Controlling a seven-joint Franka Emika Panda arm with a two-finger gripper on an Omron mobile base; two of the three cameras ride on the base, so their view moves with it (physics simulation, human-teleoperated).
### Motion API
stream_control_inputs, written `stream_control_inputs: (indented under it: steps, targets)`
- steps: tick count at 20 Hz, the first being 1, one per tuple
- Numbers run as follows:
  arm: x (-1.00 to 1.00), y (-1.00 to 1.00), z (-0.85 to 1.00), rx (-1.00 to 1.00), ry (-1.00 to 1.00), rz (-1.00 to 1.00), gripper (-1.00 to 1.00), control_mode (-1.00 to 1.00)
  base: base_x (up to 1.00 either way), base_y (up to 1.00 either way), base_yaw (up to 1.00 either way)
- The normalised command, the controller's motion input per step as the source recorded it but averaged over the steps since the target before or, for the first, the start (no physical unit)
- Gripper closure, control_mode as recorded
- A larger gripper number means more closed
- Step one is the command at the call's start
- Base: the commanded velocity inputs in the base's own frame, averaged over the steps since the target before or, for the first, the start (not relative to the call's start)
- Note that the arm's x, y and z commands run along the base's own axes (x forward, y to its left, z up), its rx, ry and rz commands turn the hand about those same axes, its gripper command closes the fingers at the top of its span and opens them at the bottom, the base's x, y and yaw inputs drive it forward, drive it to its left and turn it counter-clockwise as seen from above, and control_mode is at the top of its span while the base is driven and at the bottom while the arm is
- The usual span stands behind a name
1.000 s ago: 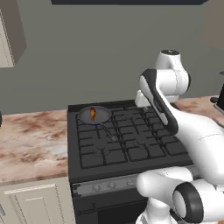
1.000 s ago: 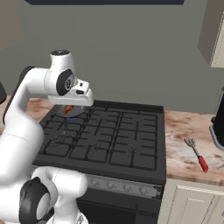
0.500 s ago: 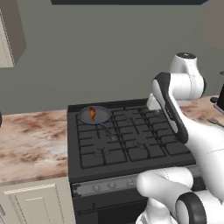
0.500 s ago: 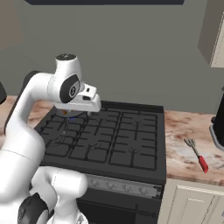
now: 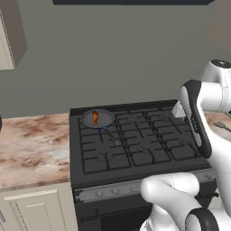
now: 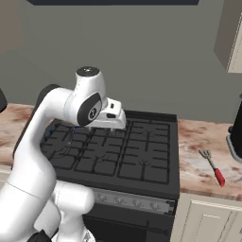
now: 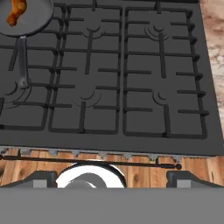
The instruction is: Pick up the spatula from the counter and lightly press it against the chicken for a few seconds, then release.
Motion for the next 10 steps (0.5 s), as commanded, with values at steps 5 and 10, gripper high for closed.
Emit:
stream_control_inputs:
  steps: [5, 10]
  targets:
    - [-0.25, -0.68, 0.0, 0.0, -0.02, 0.0, -1.0, -1.0, 0.0, 0.0, 0.0]
    - [-0.07, -0.64, 0.0, 0.0, 0.0, 0.0, -1.0, -1.0, 0.0, 0.0, 0.0]
